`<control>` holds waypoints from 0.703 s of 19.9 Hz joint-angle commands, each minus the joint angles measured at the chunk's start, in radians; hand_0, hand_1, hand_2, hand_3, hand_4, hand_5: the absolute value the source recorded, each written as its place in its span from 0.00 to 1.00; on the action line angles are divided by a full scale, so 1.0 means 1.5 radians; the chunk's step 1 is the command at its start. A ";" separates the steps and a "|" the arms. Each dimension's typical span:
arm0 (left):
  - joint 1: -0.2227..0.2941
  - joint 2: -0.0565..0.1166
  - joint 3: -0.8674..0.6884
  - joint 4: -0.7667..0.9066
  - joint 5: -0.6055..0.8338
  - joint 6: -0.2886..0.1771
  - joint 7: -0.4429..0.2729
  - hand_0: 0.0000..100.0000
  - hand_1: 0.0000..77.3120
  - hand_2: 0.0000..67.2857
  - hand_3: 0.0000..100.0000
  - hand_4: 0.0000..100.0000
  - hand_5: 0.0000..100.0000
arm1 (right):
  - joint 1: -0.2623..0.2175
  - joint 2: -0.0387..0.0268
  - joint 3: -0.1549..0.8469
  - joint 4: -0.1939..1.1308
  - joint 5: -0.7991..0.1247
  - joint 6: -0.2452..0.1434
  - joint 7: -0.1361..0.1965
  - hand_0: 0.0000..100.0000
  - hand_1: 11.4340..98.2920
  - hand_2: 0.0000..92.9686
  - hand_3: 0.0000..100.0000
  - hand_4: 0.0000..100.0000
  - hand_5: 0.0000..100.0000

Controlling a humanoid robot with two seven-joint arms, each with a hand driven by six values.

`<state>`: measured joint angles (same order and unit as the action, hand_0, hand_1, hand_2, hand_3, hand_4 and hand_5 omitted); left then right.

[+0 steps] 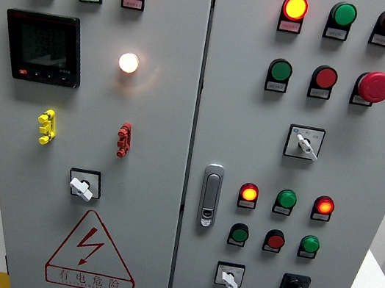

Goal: Trip black knob to open circuit
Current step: 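Grip the black rotary knob with the right hand and twist it, then release the knob and lower the right hand away from the cabinet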

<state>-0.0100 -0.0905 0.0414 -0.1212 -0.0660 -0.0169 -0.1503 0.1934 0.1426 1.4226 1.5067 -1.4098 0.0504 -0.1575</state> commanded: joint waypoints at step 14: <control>0.000 0.000 0.000 0.000 0.000 0.000 0.000 0.00 0.04 0.19 0.21 0.07 0.01 | -0.006 0.0021 0.003 -0.003 0.000 -0.001 0.002 1.00 0.90 0.04 0.86 0.99 1.00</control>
<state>-0.0106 -0.0905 0.0414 -0.1212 -0.0660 -0.0169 -0.1503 0.1853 0.1458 1.4188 1.5045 -1.4099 0.0523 -0.1549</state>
